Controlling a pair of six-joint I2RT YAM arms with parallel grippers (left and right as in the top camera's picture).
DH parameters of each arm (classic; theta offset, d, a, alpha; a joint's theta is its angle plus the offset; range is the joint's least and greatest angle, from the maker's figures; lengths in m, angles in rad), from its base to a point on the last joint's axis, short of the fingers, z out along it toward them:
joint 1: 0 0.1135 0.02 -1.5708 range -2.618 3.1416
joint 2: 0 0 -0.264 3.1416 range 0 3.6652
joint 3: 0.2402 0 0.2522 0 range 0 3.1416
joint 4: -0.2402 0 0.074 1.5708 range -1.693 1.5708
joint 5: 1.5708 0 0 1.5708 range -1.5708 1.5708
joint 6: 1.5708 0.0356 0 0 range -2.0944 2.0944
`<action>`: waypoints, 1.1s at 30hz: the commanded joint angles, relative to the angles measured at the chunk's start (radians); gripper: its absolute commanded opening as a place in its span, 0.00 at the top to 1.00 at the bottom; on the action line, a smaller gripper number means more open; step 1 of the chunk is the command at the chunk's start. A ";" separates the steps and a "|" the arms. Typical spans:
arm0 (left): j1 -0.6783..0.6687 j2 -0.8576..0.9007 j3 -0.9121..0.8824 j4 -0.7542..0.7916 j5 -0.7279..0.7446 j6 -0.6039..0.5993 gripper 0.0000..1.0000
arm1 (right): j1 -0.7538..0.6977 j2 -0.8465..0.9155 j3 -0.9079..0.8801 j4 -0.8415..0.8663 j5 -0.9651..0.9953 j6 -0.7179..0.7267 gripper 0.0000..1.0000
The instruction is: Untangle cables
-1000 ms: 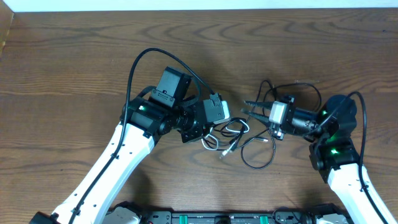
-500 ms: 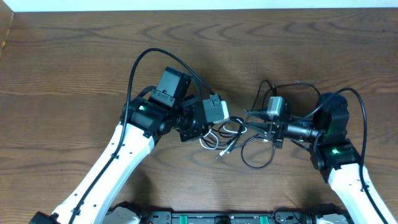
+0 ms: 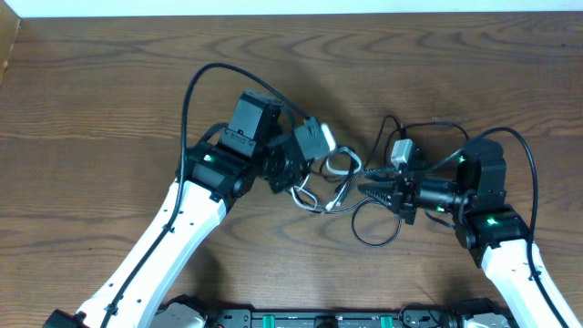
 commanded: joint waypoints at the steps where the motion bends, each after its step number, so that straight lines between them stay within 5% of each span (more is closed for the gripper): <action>1: 0.000 -0.005 0.014 0.079 -0.037 -0.194 0.93 | -0.006 -0.002 0.008 -0.020 0.043 0.170 0.65; 9: 0.000 -0.005 0.014 0.267 -0.052 -0.383 0.92 | 0.025 -0.002 0.008 -0.026 0.040 0.269 0.65; 17: 0.000 -0.005 0.014 0.341 -0.231 -0.584 0.93 | 0.031 -0.002 0.008 -0.016 0.073 0.455 0.56; 21: 0.000 -0.005 0.014 0.372 -0.230 -0.652 0.93 | 0.031 -0.002 0.008 -0.007 0.163 0.636 0.49; 29: -0.003 -0.005 0.014 0.393 -0.209 -0.760 0.93 | 0.032 -0.002 0.008 0.040 0.164 0.648 0.53; 33: -0.003 -0.005 0.014 0.398 -0.086 -0.761 0.93 | 0.032 -0.002 0.008 0.077 0.187 0.668 0.57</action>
